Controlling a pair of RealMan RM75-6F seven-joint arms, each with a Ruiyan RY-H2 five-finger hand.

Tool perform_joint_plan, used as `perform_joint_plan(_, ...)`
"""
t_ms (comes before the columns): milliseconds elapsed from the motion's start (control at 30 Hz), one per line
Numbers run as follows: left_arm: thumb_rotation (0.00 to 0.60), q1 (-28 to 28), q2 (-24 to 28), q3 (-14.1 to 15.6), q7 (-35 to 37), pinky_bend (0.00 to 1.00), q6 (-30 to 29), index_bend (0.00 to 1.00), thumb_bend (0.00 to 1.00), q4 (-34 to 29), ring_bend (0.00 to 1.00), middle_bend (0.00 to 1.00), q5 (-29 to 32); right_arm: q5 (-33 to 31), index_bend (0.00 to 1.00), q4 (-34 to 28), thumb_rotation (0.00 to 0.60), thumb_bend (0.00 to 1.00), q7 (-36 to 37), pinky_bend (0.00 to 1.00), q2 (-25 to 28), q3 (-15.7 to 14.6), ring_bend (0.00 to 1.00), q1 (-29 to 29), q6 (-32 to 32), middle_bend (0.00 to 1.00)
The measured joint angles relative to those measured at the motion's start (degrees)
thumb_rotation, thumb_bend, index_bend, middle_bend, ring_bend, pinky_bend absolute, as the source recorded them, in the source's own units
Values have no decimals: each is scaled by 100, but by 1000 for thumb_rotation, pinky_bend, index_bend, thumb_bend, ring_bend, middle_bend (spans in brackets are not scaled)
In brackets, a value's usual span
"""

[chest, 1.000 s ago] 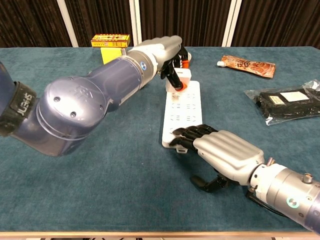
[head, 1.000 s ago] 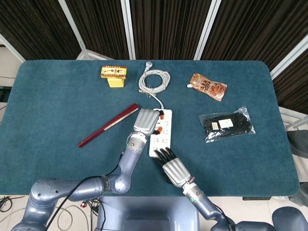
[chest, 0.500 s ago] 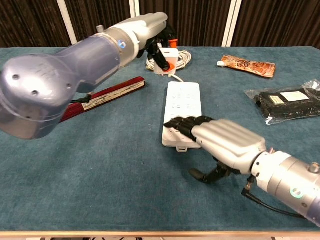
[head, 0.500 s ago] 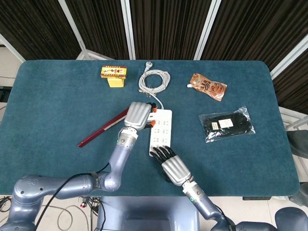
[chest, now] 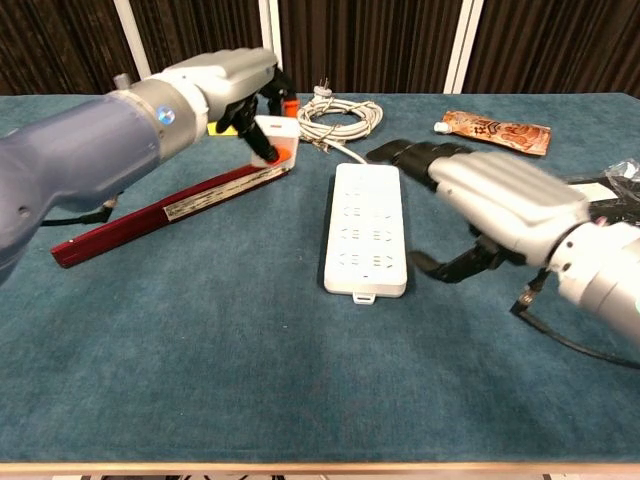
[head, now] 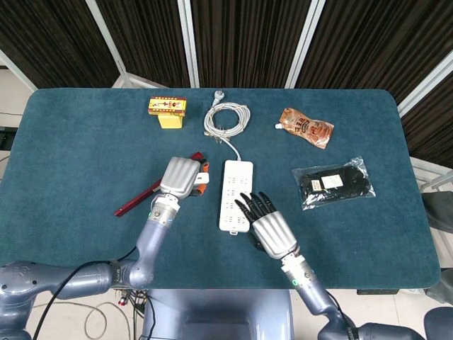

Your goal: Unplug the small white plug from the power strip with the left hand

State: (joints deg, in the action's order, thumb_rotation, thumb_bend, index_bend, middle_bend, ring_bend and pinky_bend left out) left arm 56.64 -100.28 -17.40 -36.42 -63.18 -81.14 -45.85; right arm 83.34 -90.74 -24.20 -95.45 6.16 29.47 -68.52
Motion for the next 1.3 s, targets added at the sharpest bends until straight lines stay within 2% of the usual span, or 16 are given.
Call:
perform_joint_plan(200, 600, -210, 74, 392, -6, 700, 103, 748, 331, -94, 618, 821, -69, -19, 0, -233, 600, 473, -2, 66, 331, -27, 0, -124, -114, 0)
perform_joint_plan(367, 600, -297, -83, 558, -151, 552, 85, 591, 182, 15, 483, 682, -27, 19, 0, -282, 600, 473, -1, 66, 421, -82, 0, -175, -173, 0)
perform_joint_plan(433, 600, -315, -137, 575, -292, 475, 18, 524, 113, 58, 406, 569, 41, 0, 0, -293, 600, 473, 1, 66, 453, -54, 0, -180, -187, 0)
perform_joint_plan(500, 600, -332, -169, 585, -423, 344, -38, 377, 48, 79, 275, 340, 111, -39, 0, -305, 600, 473, 4, 62, 487, -13, 0, -183, -193, 0)
perform_joint_plan(567, 600, -350, -171, 581, -549, 251, -58, 247, 17, 61, 177, 198, 251, -75, 0, -318, 600, 473, 15, 54, 537, 33, 0, -186, -208, 0)
perform_joint_plan(633, 600, -364, -140, 550, -616, 205, -41, 180, 6, -19, 125, 132, 432, -101, 0, -320, 600, 473, 17, 48, 585, 65, 0, -192, -226, 0)
perform_joint_plan(800, 600, -439, 3, 434, -590, 187, -75, 166, 6, -318, 106, 110, 575, -141, 0, -323, 600, 473, 36, 49, 731, 107, 0, -236, -299, 0)
perform_joint_plan(1000, 600, -803, 352, 427, -122, 180, -414, 143, 6, -866, 104, 95, 287, -160, 0, -342, 600, 442, 141, 36, 1082, 126, 0, -386, -484, 0)
perform_joint_plan(1167, 600, -1352, 802, 717, 408, 163, -988, 131, 5, -1306, 91, 81, -497, -145, 0, -295, 600, 434, 418, 4, 1460, 44, 0, -685, -787, 0)
perform_joint_plan(1300, 600, -1953, 1249, 1149, 889, 131, -1627, 109, 5, -1618, 74, 67, -1301, -69, 0, -197, 600, 432, 769, 2, 1673, -112, 0, -996, -1079, 0)
